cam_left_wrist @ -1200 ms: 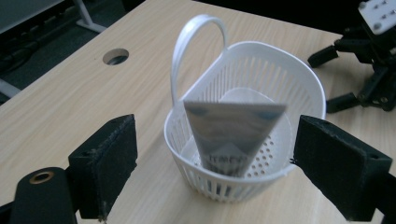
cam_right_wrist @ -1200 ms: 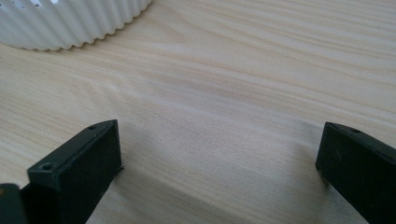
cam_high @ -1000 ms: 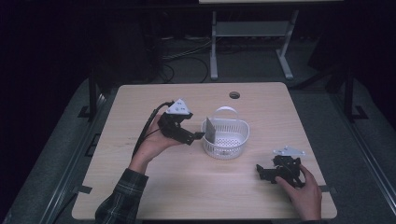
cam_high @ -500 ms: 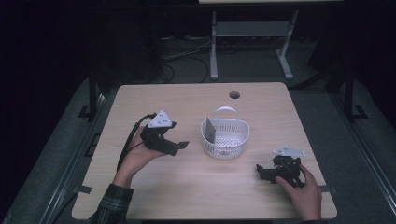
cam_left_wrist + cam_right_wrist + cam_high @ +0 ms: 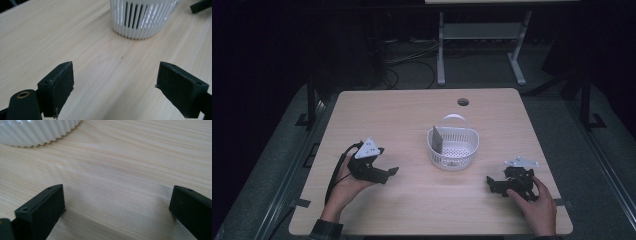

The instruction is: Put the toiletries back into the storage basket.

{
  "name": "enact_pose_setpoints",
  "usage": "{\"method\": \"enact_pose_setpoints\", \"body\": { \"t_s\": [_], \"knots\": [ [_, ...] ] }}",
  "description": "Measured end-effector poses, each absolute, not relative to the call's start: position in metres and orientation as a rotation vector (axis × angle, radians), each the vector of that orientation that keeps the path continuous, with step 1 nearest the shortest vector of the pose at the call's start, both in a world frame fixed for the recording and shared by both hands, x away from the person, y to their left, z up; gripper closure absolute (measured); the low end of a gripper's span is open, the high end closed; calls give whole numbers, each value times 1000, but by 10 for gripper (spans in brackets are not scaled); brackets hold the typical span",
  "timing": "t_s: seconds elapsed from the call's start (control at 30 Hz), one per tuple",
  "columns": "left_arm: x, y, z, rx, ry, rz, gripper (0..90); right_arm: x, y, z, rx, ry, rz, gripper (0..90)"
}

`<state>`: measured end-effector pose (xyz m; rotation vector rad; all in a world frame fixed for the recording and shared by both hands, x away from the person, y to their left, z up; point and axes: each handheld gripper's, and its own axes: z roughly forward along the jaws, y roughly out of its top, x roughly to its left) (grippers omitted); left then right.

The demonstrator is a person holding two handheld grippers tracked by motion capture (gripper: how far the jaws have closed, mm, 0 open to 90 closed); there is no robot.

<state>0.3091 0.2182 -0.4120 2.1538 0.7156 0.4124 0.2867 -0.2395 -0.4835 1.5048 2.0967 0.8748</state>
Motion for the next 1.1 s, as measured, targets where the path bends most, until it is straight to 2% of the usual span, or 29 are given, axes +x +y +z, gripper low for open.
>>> {"method": "enact_pose_setpoints", "body": {
  "t_s": [0.33,0.57,1.1],
  "knots": [
    [289,244,-441,2096,782,435,137,287,-239,-483,1507,2095,876,0],
    [280,258,-462,2135,864,444,137,287,-239,-483,1507,2095,876,0],
    [281,263,-475,2178,936,412,131,287,-239,-483,1509,2095,876,0]
  ]
}}
